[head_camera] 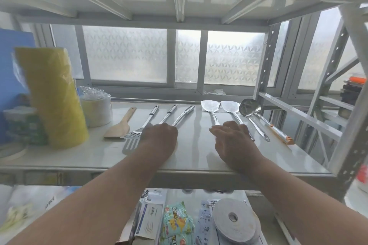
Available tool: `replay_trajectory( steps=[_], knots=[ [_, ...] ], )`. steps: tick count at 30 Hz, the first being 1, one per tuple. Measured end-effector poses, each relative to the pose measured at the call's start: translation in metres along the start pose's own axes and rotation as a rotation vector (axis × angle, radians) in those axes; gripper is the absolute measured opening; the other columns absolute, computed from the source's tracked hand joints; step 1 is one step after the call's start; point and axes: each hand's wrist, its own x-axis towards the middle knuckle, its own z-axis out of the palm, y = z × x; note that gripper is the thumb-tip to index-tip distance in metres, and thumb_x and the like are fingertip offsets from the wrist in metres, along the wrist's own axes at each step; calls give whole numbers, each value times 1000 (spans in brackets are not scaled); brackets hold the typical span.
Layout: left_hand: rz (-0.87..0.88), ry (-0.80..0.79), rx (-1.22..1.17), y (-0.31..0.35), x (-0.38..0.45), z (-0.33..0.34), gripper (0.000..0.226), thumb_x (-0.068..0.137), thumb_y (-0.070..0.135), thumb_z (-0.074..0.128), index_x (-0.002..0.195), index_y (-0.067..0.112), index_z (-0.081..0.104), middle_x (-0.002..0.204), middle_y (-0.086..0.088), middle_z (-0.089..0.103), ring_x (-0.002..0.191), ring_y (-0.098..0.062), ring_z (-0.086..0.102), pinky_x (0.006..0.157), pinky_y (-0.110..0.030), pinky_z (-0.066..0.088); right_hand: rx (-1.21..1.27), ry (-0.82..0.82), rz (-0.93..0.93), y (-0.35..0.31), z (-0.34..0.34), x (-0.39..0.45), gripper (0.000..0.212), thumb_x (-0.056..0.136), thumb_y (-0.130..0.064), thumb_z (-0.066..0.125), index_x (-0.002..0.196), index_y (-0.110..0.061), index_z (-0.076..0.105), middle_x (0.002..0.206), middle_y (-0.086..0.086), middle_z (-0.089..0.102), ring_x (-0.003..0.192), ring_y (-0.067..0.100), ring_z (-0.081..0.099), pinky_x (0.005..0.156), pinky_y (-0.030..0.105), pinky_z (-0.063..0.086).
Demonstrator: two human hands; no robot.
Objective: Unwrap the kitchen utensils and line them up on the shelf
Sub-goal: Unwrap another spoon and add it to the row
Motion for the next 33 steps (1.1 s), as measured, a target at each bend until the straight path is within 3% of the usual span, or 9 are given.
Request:
replay_trajectory(
  steps=[4,9,14,19,23,26,28,30,33],
  knots=[
    [-30,193,-196,-3,1,1,27,109,19,46,115,23,73,104,-5,78,102,-32,74,86,-35,46,1,9,6,0,1,0,43,90,-23,47,129,-21,66,129,-12,68,122,20,50,97,43,33],
    [-222,477,-968,-10,10,-2,25,106,28,57,98,20,80,85,0,78,83,-28,68,75,-35,52,5,43,23,2,2,-1,41,91,-19,60,132,-21,64,132,-11,66,123,21,49,100,46,36],
    [-504,471,-1731,-22,12,-25,27,95,25,72,69,27,78,69,11,70,69,-11,66,68,-25,55,10,85,54,4,3,-2,60,89,-20,64,147,-18,50,140,-4,60,131,23,45,101,43,35],
    [-688,353,-1945,-56,21,-19,14,84,39,83,84,25,79,93,-4,75,85,-27,70,77,-44,57,-45,218,135,1,1,-4,92,88,-30,69,162,-18,16,166,6,23,143,34,34,108,53,34],
    [-541,272,-1896,-69,13,-4,16,93,32,80,84,18,79,88,-9,78,80,-28,74,79,-46,65,-143,319,139,3,2,-7,90,87,-34,72,162,-21,23,169,9,16,149,36,29,110,56,28],
    [-473,221,-1945,-74,5,-6,18,104,20,71,88,13,77,82,-10,79,69,-22,76,67,-36,63,-252,356,131,3,2,-6,63,87,-32,73,145,-22,50,153,4,46,139,31,43,104,51,28],
    [-481,166,-1961,-77,2,-8,14,103,18,71,94,8,77,90,-15,78,69,-24,77,70,-40,65,-245,386,141,2,0,-5,33,87,-30,75,117,-24,62,119,-4,62,119,27,53,95,47,30],
    [-470,66,-2035,-79,0,-13,19,103,17,70,108,-1,76,105,-23,77,77,-30,78,70,-45,68,-222,389,166,3,-3,-6,16,90,-31,72,99,-25,60,94,-7,59,98,26,56,87,45,30],
    [-493,-46,-2288,-80,-4,-29,32,108,20,63,118,-10,67,108,-22,78,90,-37,80,71,-45,68,-214,370,162,4,-6,-7,11,94,-32,65,94,-22,59,85,-4,58,83,29,59,82,44,33]
  ],
)
